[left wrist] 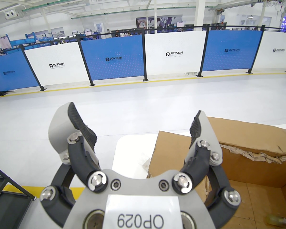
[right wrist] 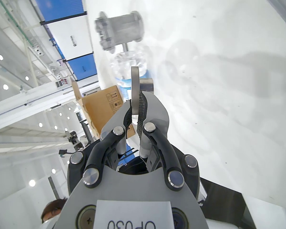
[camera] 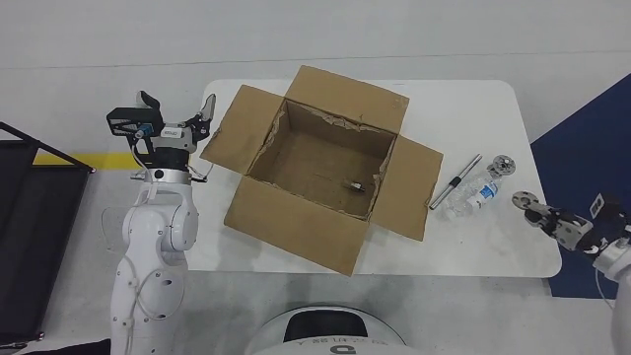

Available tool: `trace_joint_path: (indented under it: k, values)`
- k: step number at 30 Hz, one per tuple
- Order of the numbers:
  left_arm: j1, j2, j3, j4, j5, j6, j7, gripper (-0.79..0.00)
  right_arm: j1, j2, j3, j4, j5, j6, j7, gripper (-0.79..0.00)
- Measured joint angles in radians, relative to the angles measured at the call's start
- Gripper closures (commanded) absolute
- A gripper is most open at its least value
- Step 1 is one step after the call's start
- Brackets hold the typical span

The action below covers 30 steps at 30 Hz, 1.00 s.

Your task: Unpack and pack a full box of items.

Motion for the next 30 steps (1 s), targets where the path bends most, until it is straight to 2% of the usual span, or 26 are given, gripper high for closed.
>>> trace_joint_path:
  k: [3, 7, 9, 18, 22, 24, 26, 30]
  values:
    - [0.0, 0.0, 0.0, 0.0, 0.0, 0.0, 0.0, -0.785, -0.058, -0.01, 0.009, -0.084, 0.058, -0.065, -0.028, 0.0]
    - [0.0, 0.0, 0.0, 0.0, 0.0, 0.0, 0.0, -0.785, -0.125, -0.022, 0.008, -0.213, 0.12, -0.079, -0.059, 0.0]
    - [0.0, 0.0, 0.0, 0.0, 0.0, 0.0, 0.0, -0.785, -0.15, -0.026, 0.011, -0.255, 0.111, -0.077, -0.117, 0.0]
    - [0.0, 0.0, 0.0, 0.0, 0.0, 0.0, 0.0, -0.785, -0.149, -0.026, 0.012, -0.252, 0.109, -0.075, -0.116, 0.0]
    - [0.0, 0.0, 0.0, 0.0, 0.0, 0.0, 0.0, -0.785, -0.111, -0.027, 0.011, -0.193, 0.195, -0.032, -0.141, 0.0]
    - [0.0, 0.0, 0.0, 0.0, 0.0, 0.0, 0.0, -0.785, -0.116, -0.027, -0.006, -0.271, 0.2, -0.096, -0.092, 0.0]
    - [0.0, 0.0, 0.0, 0.0, 0.0, 0.0, 0.0, -0.785, -0.132, -0.029, -0.04, -0.416, 0.163, -0.144, -0.094, 0.0]
    - [0.0, 0.0, 0.0, 0.0, 0.0, 0.0, 0.0, -0.785, -0.159, -0.03, -0.132, -0.707, 0.055, -0.126, -0.089, 0.0]
